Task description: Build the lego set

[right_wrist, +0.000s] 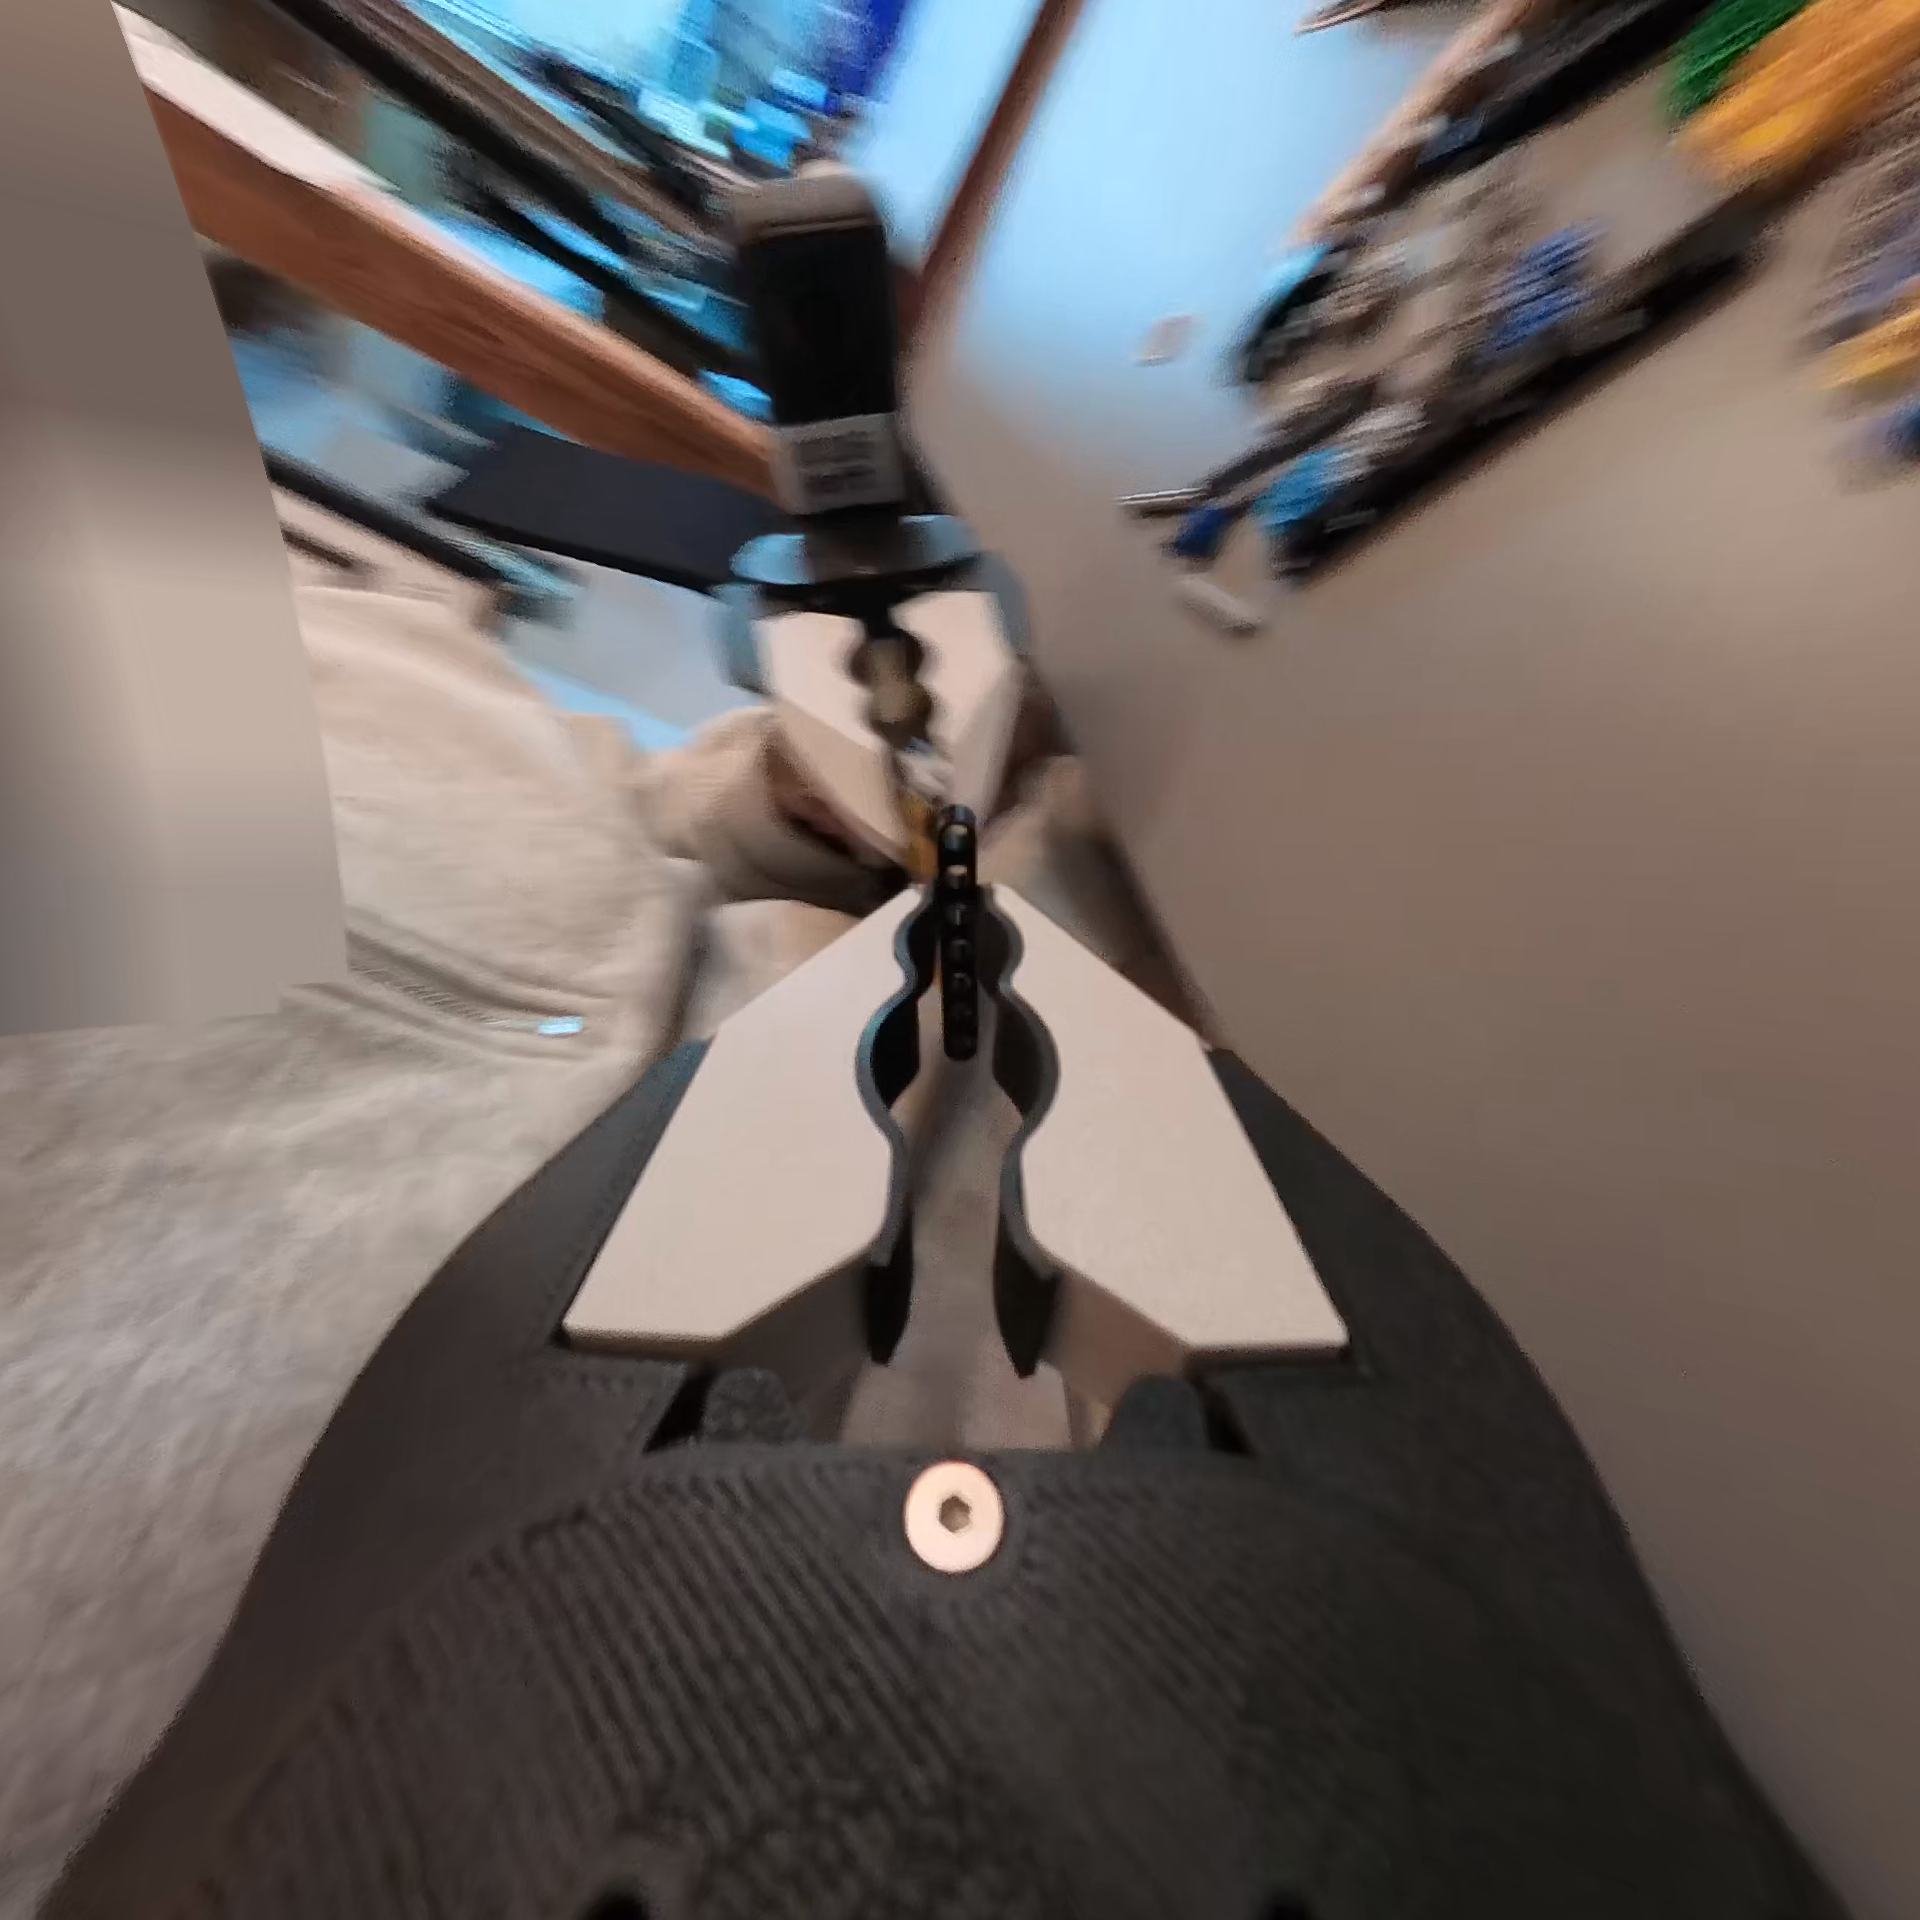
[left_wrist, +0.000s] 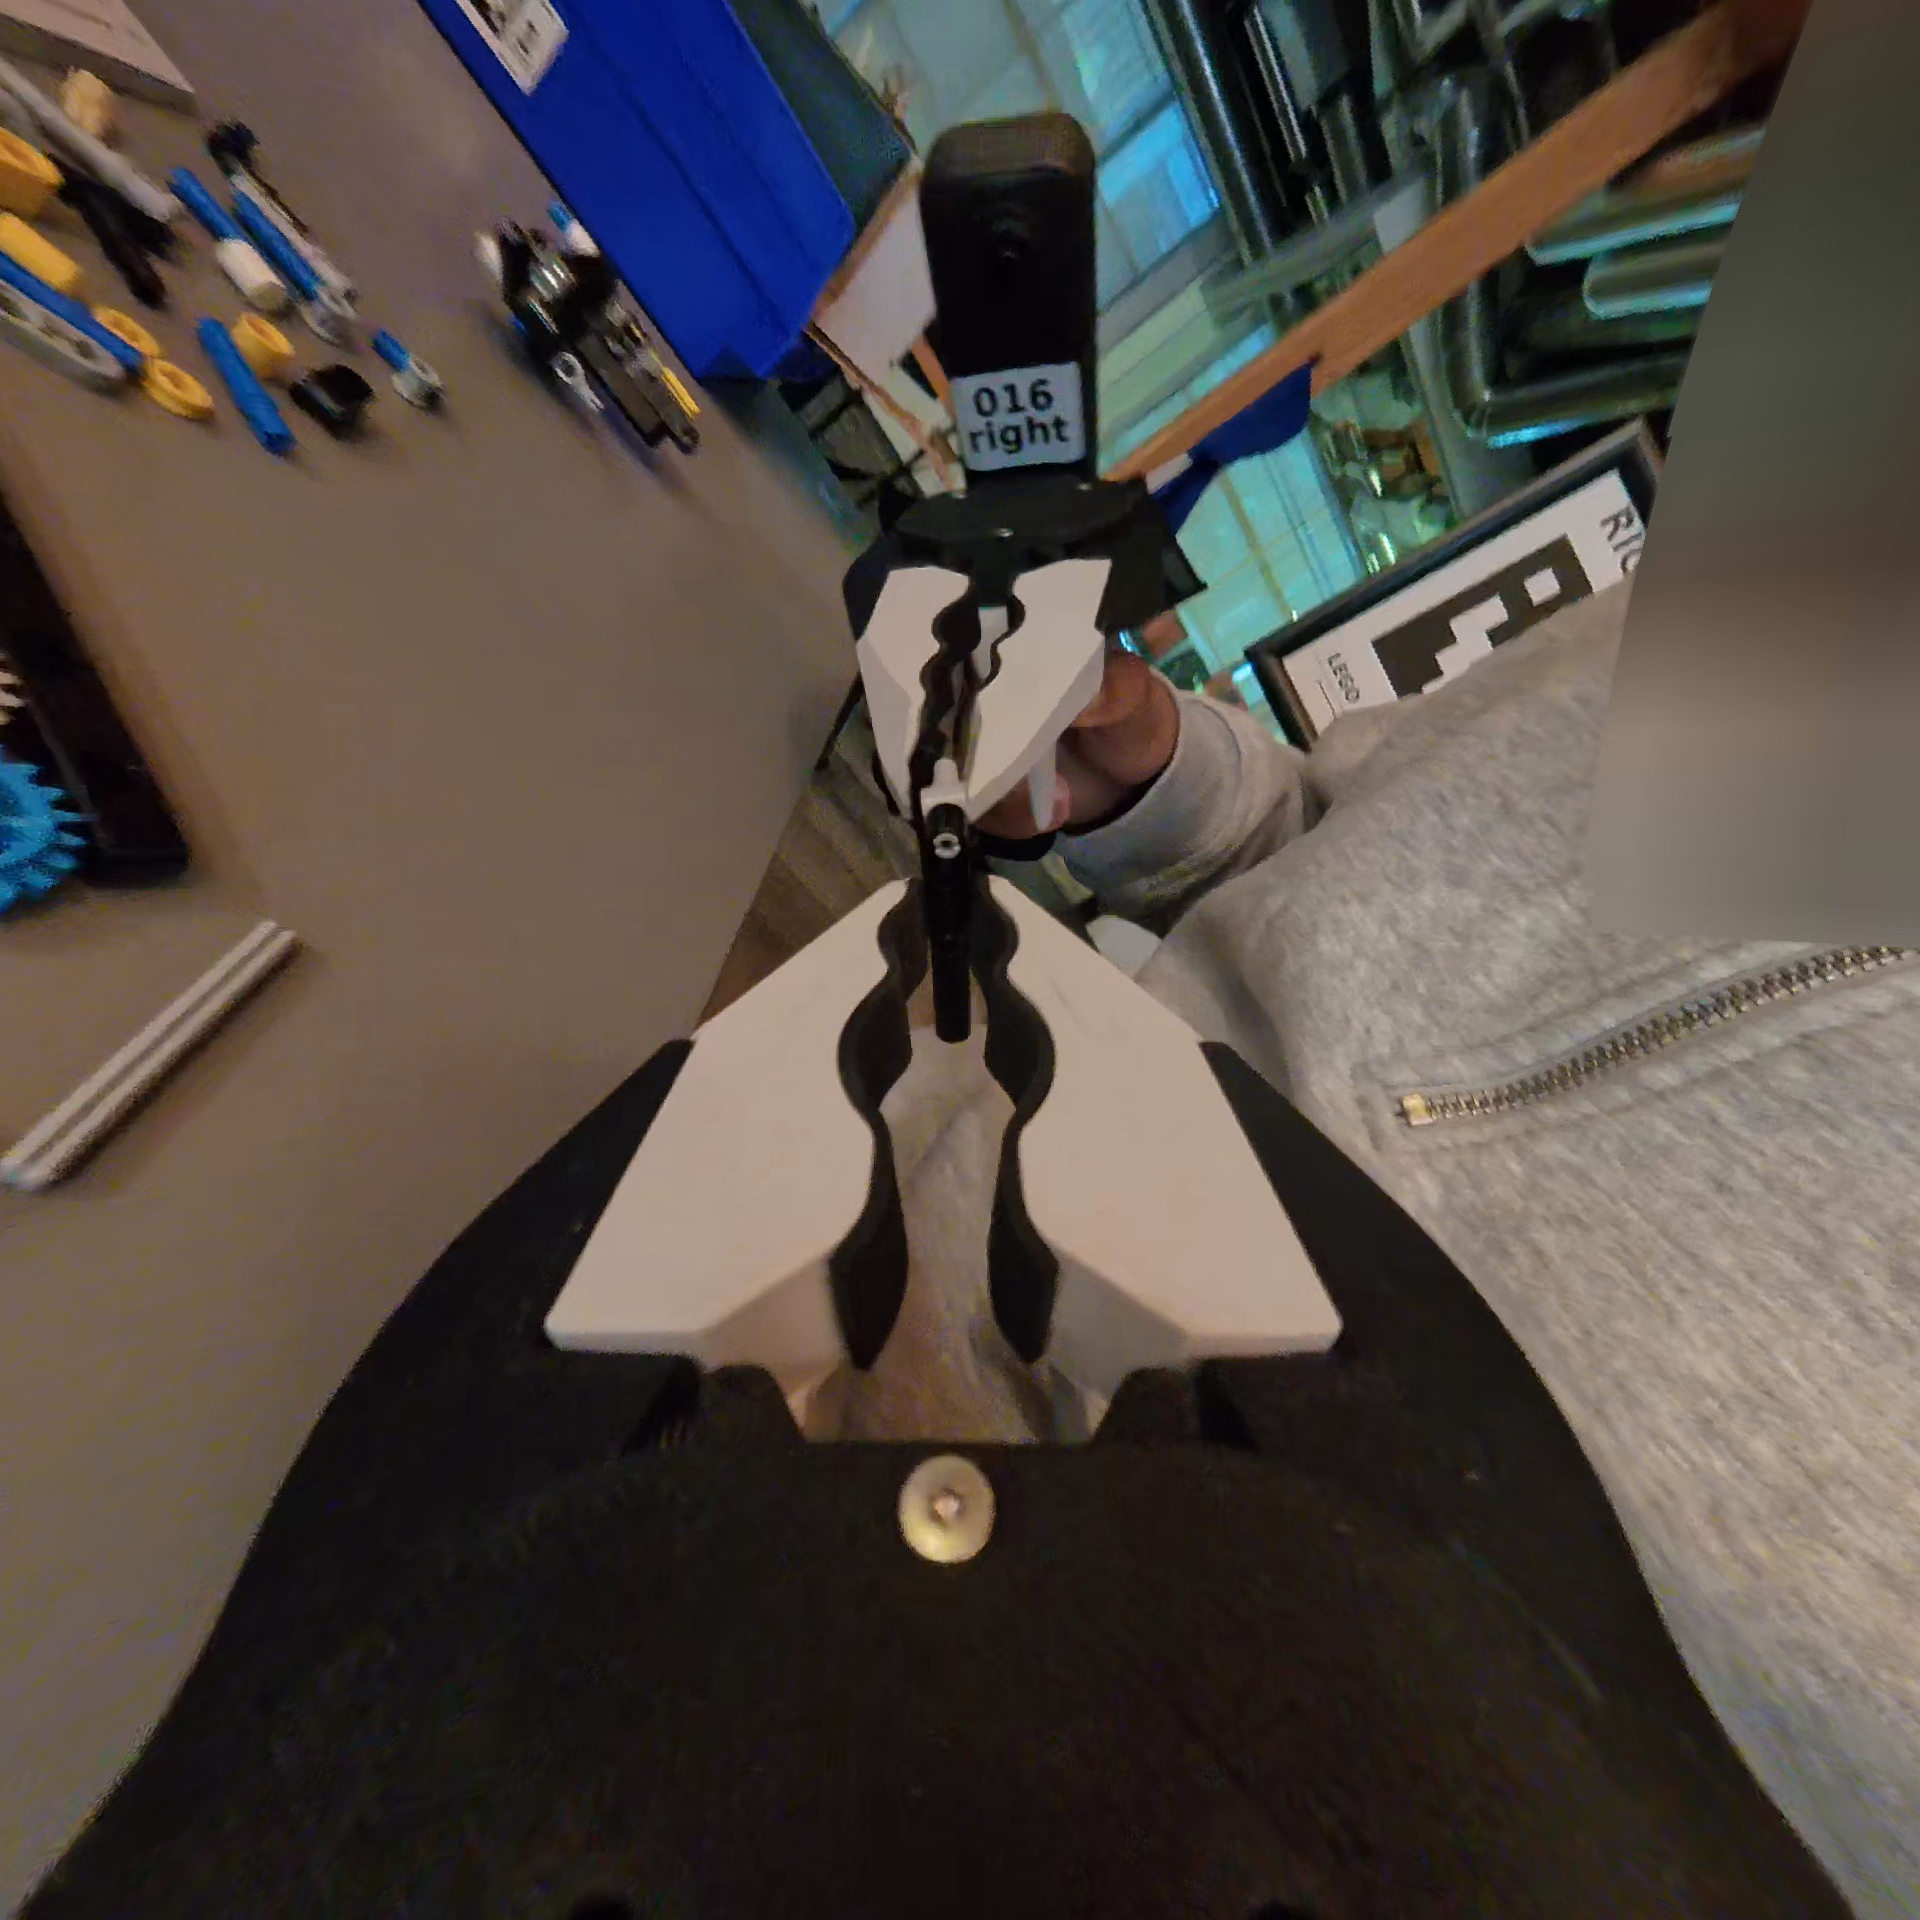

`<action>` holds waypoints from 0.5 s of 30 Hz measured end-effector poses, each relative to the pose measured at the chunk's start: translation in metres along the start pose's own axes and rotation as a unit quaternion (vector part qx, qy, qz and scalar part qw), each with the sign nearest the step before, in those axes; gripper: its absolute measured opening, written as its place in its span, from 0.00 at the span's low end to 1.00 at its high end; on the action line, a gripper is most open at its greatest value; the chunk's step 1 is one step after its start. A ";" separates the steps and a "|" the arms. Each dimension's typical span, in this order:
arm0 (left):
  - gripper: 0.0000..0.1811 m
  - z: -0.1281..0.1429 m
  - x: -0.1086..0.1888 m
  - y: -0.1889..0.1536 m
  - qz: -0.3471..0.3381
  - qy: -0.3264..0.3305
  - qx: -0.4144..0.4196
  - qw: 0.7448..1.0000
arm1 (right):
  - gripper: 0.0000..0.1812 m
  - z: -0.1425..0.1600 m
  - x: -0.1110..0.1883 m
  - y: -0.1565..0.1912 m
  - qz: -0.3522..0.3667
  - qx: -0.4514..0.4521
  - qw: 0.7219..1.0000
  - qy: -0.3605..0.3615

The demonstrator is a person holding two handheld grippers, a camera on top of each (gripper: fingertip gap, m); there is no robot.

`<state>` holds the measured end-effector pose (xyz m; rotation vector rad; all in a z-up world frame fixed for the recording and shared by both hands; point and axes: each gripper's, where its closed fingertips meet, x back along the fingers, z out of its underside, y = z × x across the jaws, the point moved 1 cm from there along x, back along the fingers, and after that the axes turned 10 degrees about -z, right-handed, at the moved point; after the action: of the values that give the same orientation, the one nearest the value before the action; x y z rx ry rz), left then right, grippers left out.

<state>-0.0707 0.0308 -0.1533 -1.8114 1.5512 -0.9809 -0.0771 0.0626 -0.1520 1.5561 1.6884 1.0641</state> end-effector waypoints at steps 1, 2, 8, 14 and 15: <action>0.03 -0.003 0.002 0.003 -0.005 -0.012 0.007 1.000 | 0.02 -0.004 0.008 -0.006 0.032 0.010 0.999 0.007; 0.03 -0.006 0.004 0.006 -0.011 -0.022 0.014 1.000 | 0.02 -0.007 0.017 -0.014 0.078 0.024 0.996 0.021; 0.03 -0.010 0.011 0.013 -0.020 -0.045 0.007 0.999 | 0.02 -0.012 0.063 -0.059 0.370 0.157 0.895 0.194; 0.03 -0.010 0.019 0.009 -0.022 -0.052 -0.018 0.998 | 0.05 -0.013 0.059 -0.073 0.406 0.187 0.864 0.231; 0.03 -0.011 0.021 0.009 -0.017 -0.055 -0.013 0.998 | 0.08 -0.014 0.057 -0.072 0.404 0.192 0.864 0.229</action>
<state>-0.0834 0.0091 -0.1503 -1.8839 1.4769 -0.8649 -0.1327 0.1170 -0.2021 2.5631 1.6104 1.6839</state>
